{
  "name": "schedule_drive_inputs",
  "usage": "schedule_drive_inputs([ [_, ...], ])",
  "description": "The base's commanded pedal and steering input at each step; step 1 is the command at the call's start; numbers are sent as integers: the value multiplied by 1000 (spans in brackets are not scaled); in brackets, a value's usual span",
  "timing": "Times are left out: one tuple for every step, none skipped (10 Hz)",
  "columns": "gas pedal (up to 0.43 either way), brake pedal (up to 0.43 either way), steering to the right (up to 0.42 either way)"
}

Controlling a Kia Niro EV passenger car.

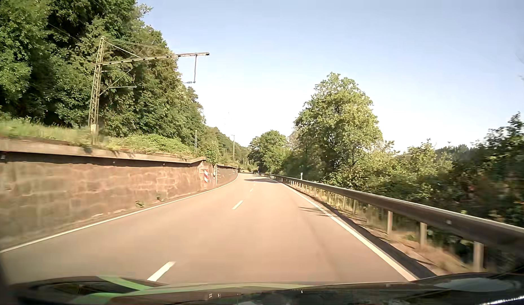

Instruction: Follow the waypoints while adhering to traffic rules and regulations

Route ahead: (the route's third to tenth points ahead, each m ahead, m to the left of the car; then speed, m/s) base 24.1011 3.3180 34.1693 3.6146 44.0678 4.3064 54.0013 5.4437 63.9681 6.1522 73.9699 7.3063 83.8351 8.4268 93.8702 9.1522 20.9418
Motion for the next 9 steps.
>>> schedule_drive_inputs([
  [220,0,-14],
  [197,0,-15],
  [197,0,-16],
  [197,0,-16],
  [209,0,-16],
  [220,0,-16],
  [228,0,-15],
  [228,0,-13],
  [240,0,-12],
])
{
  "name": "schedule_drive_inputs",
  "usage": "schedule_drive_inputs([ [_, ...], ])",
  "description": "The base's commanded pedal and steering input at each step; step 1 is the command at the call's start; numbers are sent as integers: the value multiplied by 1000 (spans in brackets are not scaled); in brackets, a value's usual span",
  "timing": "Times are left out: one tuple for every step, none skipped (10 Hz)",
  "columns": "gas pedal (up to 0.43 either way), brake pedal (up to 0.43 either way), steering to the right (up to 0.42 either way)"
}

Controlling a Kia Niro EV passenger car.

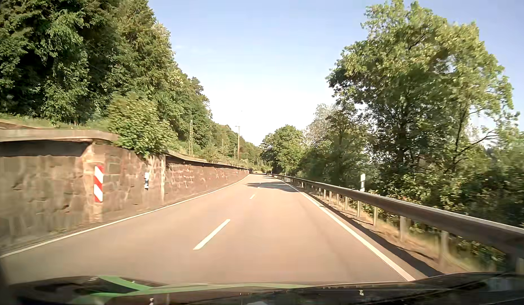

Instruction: Follow the waypoints while adhering to traffic rules and regulations

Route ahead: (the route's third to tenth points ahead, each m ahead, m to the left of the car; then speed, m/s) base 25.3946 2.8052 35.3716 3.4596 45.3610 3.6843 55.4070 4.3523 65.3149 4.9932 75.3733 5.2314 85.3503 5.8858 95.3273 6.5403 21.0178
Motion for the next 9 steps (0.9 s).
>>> schedule_drive_inputs([
  [240,0,-11],
  [240,0,-11],
  [220,0,-11],
  [197,0,-11],
  [197,0,-11],
  [197,0,-10],
  [209,0,-9],
  [220,0,-8],
  [240,0,-8],
])
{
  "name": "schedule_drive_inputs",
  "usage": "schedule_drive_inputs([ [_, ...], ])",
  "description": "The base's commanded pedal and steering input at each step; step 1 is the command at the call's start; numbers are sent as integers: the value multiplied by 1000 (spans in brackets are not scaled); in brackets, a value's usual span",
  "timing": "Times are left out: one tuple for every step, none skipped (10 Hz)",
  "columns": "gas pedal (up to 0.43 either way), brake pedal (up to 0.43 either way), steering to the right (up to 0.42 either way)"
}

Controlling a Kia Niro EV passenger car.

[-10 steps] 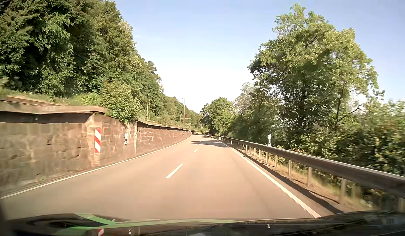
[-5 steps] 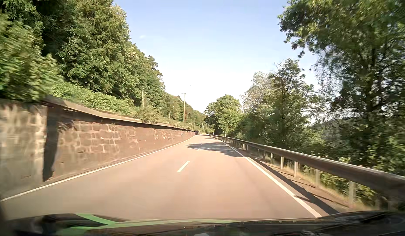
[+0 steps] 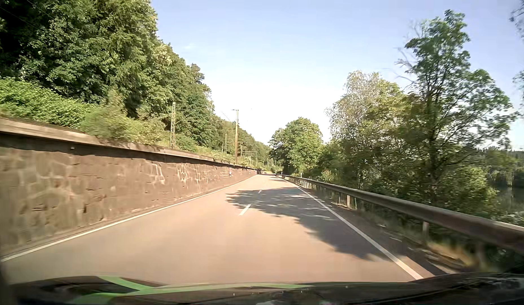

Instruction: Follow the waypoints while adhering to traffic rules and regulations

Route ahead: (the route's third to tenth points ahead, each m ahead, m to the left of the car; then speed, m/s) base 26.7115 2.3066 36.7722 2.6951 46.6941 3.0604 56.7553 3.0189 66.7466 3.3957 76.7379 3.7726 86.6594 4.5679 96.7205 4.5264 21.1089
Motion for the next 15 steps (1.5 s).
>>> schedule_drive_inputs([
  [260,0,-8],
  [268,0,-8],
  [268,0,-8],
  [268,0,-8],
  [268,0,-7],
  [260,0,-7],
  [248,0,-6],
  [248,0,-4],
  [248,0,-3],
  [248,0,-3],
  [248,0,-3],
  [248,0,-3],
  [248,0,-3],
  [248,0,-3],
  [248,0,-4],
])
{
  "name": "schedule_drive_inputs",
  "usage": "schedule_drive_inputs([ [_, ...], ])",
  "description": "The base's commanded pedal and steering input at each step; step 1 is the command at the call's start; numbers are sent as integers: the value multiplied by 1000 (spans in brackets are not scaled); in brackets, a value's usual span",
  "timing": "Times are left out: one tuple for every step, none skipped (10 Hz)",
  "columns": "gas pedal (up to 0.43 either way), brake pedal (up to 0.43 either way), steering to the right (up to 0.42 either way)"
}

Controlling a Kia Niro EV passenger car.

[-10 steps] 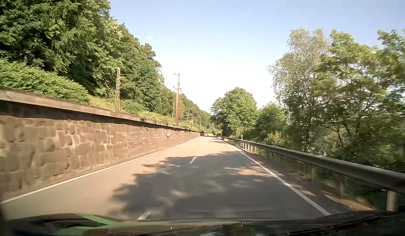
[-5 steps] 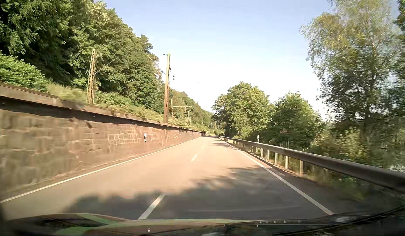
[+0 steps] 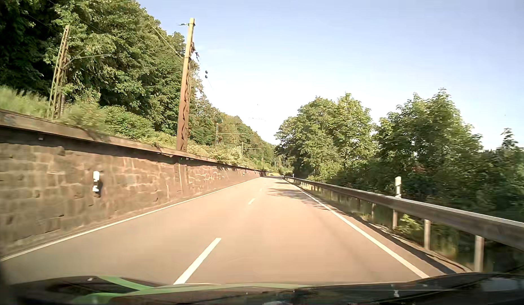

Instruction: Follow the waypoints while adhering to traffic rules and regulations

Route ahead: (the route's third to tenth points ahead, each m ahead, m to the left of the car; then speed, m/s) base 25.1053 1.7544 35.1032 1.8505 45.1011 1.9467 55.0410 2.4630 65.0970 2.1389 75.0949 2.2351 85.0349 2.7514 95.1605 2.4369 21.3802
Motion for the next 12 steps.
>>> schedule_drive_inputs([
  [248,0,-3],
  [248,0,-3],
  [248,0,-4],
  [248,0,-4],
  [220,0,-3],
  [220,0,-4],
  [220,0,-3],
  [220,0,-3],
  [220,0,-4],
  [220,0,-3],
  [228,0,-4],
  [240,0,-3],
])
